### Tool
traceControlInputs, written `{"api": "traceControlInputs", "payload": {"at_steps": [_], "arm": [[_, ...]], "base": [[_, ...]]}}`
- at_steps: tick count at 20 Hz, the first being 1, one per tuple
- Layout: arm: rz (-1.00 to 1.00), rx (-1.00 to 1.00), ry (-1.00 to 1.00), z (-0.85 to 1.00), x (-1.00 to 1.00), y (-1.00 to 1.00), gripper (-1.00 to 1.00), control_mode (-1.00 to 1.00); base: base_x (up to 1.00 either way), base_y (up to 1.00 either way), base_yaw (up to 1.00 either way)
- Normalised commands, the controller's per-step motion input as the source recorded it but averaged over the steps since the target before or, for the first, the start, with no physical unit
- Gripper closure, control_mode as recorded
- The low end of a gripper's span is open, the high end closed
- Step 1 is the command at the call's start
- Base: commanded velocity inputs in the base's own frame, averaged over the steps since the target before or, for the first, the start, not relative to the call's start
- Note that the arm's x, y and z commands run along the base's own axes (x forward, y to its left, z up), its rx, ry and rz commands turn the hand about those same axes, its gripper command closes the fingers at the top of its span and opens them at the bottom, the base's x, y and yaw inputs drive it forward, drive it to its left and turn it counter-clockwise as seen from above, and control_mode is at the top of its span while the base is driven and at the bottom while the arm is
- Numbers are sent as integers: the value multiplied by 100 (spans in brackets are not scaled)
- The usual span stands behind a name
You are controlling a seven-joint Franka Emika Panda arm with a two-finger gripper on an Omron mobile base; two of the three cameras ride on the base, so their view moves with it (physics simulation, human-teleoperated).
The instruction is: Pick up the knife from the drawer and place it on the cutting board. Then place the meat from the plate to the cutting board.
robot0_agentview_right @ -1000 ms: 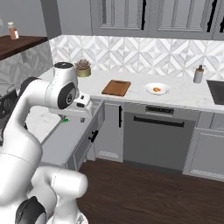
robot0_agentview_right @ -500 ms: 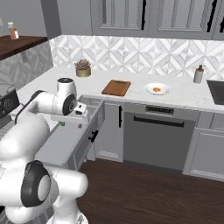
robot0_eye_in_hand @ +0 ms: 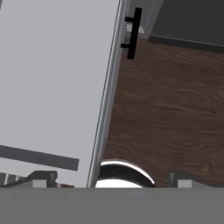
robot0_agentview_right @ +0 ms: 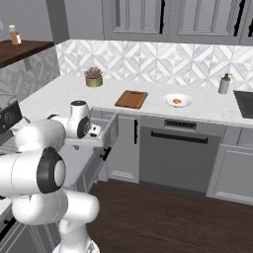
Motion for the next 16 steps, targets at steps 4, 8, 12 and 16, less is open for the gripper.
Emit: {"api": "traceControlInputs", "payload": {"at_steps": [4, 8, 12, 16], "arm": [[0, 0, 0, -50, 30, 8, -100, -100], [0, 0, 0, -44, 34, 14, -100, -100], [0, 0, 0, -43, 30, 10, -100, -100], [0, 0, 0, -52, 24, 0, -100, -100]], "base": [[0, 0, 0], [0, 0, 0], [0, 0, 0], [0, 0, 0]]}}
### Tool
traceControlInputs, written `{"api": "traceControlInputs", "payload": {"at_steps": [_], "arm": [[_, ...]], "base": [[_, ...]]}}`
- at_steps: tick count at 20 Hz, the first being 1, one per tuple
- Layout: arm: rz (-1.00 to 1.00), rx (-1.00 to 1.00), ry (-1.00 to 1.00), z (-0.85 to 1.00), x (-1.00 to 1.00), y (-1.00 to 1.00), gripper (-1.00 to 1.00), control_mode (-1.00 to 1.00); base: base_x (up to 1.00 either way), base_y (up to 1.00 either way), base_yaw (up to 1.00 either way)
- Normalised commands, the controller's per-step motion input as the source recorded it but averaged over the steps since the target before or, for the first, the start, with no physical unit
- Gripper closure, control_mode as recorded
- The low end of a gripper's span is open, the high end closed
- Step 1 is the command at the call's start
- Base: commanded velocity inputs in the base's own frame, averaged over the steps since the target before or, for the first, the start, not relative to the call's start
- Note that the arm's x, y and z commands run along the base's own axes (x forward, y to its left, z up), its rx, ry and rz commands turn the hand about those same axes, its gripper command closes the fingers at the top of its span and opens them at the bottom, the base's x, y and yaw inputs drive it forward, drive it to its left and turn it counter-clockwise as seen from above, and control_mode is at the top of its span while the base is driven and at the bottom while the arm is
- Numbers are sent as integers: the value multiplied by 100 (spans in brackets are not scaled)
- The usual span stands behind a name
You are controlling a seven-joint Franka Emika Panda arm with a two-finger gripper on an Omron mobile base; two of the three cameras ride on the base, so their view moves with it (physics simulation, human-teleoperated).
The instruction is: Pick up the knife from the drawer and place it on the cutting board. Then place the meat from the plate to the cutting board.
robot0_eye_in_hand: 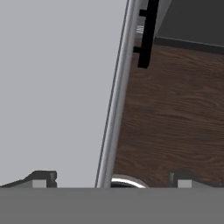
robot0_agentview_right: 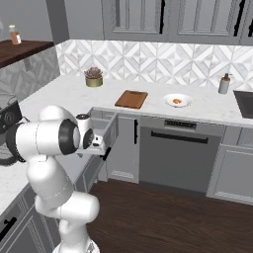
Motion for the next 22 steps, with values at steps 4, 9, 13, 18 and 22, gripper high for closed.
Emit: {"api": "traceControlInputs", "payload": {"at_steps": [4, 9, 13, 18, 22], "arm": [[0, 0, 0, -44, 24, 1, -100, -100], [0, -1, 0, -36, 19, 2, -100, -100], [0, -2, 0, -34, 4, 0, -100, -100], [0, -2, 7, -11, 0, 0, -100, -100], [0, -1, 1, -1, -13, -35, -100, -100]], "base": [[0, 0, 0], [0, 0, 0], [0, 0, 0], [0, 0, 0], [0, 0, 0]]}}
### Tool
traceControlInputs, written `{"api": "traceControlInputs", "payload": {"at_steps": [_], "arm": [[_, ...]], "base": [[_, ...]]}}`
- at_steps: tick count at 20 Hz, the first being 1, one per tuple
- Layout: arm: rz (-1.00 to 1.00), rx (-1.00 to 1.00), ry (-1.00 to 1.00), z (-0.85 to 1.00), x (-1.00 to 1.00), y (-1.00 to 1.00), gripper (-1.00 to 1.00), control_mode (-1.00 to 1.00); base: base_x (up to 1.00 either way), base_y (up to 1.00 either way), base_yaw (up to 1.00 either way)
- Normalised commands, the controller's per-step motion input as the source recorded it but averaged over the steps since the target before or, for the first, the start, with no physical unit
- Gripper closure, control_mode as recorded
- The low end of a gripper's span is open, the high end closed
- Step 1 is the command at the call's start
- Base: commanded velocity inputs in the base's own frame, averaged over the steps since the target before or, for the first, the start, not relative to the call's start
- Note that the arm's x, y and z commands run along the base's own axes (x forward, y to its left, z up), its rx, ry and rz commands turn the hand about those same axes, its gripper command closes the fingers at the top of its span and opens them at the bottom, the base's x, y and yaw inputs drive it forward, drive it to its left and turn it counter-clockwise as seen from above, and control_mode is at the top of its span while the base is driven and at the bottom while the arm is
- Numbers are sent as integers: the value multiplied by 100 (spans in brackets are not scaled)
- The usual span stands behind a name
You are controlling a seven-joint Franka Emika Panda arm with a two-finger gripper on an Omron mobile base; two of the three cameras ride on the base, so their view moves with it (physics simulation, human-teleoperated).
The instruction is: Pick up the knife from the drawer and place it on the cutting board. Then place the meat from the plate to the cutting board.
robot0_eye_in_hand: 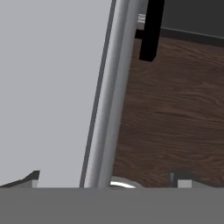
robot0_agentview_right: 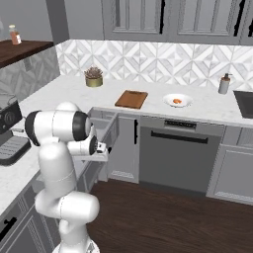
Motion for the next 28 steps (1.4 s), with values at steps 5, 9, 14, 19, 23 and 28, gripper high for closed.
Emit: {"api": "traceControlInputs", "payload": {"at_steps": [5, 9, 14, 19, 23, 28], "arm": [[-1, -4, 9, -2, -29, -61, -100, -100], [-8, 0, 9, 11, -37, -95, -100, -100], [-13, 0, 6, 30, -38, -100, -100, -100], [-20, -1, 17, 14, -25, -100, -100, -100], [-24, -7, 20, 15, -31, -100, -100, -100], [-27, 1, 0, 98, -26, -75, -100, -100]], "base": [[0, 0, 0], [0, 0, 0], [0, 0, 0], [0, 0, 0], [0, 0, 0], [0, 0, 0]]}}
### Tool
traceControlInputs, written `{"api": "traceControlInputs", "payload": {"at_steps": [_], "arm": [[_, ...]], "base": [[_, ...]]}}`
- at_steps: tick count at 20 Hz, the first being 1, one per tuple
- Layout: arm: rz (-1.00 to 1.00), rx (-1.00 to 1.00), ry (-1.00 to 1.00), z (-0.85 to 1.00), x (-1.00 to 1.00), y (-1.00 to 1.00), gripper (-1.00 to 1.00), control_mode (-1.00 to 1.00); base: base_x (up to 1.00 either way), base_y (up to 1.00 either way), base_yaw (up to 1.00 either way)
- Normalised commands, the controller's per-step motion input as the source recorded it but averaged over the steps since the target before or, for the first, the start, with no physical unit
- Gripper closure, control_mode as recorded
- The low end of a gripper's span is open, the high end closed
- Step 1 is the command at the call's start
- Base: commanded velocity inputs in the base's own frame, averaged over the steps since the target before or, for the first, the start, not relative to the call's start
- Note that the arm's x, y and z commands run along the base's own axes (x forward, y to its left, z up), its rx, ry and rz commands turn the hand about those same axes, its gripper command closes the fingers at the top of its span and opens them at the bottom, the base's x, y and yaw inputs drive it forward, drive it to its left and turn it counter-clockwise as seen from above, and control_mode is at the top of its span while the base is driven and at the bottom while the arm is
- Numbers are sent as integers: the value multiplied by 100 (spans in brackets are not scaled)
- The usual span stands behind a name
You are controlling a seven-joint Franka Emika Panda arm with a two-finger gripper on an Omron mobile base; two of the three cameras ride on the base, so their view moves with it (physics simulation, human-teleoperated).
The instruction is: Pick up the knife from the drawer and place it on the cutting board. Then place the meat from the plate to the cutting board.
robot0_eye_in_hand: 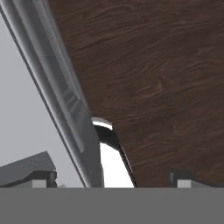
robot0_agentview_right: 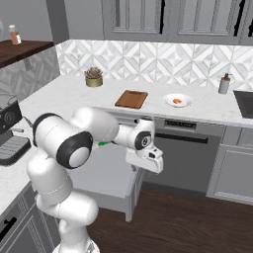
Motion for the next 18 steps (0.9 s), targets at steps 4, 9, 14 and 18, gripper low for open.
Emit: {"api": "traceControlInputs", "payload": {"at_steps": [4, 9, 14, 18], "arm": [[-19, 0, -22, 100, -7, 11, -100, -100], [-9, 9, -28, 98, 0, 98, -100, -100], [-6, 6, -10, 36, 21, 100, -100, -100], [-5, 12, 0, 0, 50, 100, -100, -100]], "base": [[0, 0, 0], [0, 0, 0], [0, 0, 0], [0, 0, 0]]}}
